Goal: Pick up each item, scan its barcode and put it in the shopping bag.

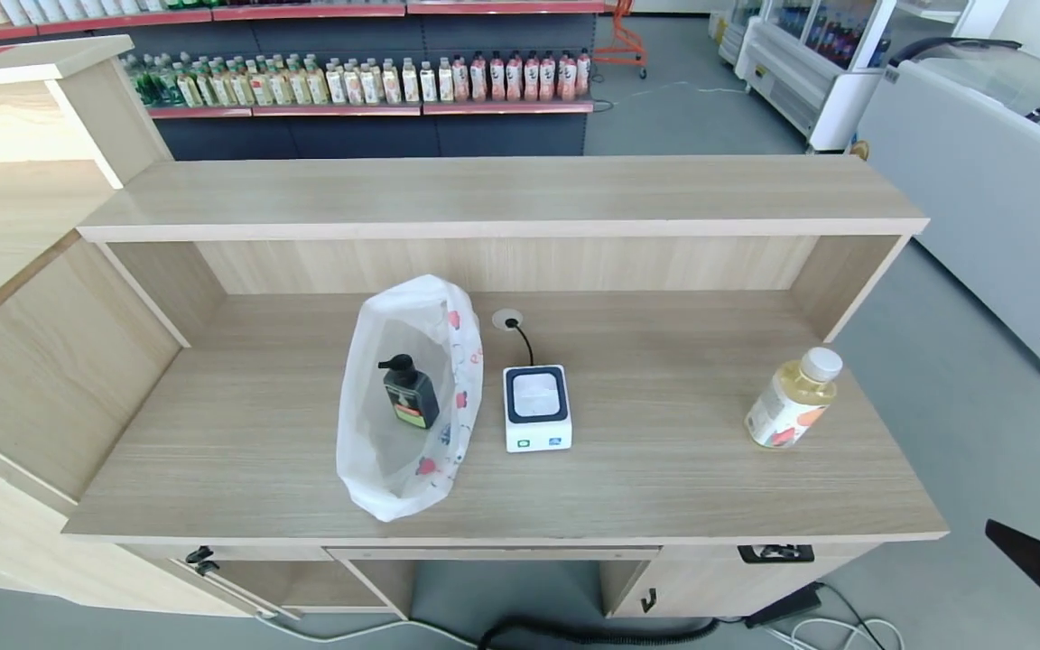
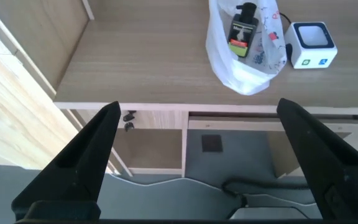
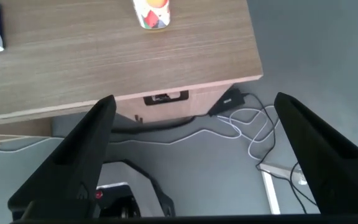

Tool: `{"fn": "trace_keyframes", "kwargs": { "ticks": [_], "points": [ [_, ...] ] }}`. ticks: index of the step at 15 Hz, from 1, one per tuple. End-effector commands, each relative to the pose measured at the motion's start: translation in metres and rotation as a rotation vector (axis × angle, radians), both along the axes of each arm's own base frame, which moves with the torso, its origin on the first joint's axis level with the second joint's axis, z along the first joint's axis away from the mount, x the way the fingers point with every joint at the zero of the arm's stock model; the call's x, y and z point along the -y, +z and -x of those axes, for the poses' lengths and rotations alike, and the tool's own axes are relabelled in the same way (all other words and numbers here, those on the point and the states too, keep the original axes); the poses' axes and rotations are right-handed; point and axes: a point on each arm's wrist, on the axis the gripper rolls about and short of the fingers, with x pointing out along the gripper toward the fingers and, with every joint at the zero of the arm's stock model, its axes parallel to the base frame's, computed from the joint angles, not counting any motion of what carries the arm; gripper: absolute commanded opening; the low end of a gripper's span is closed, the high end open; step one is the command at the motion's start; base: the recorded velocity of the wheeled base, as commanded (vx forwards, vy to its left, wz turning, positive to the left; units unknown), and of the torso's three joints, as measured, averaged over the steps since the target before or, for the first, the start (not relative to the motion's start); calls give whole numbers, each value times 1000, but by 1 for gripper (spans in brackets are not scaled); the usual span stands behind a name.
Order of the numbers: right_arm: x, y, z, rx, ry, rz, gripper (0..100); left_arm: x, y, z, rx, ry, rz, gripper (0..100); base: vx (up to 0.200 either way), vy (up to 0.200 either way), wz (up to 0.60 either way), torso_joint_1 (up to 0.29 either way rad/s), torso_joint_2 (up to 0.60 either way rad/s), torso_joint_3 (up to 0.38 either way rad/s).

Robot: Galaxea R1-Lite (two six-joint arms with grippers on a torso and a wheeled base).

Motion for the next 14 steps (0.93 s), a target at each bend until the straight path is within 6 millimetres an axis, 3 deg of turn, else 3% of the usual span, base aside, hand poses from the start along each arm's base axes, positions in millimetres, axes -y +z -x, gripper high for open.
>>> {"fn": "trace_keyframes", "kwargs": {
  "ticks": [1,4,7,14],
  "points": [
    [1,-1,-5,-21,7,-6,100,0,0,0,1,0,-4,100,-200,-200,0,2,2,7],
    [1,-1,-8,-27,24,-15,100,0,0,0,1,0,2,100,0,-200,0,4,5,2],
    [1,-1,-8,-27,27,-16,100,0,0,0,1,0,-8,100,0,0,0,0,0,0],
    [0,2,-8,-6,55,-41,100,0,0,0,1,-2,-10,100,200,-200,0,3,1,3]
  ]
}}
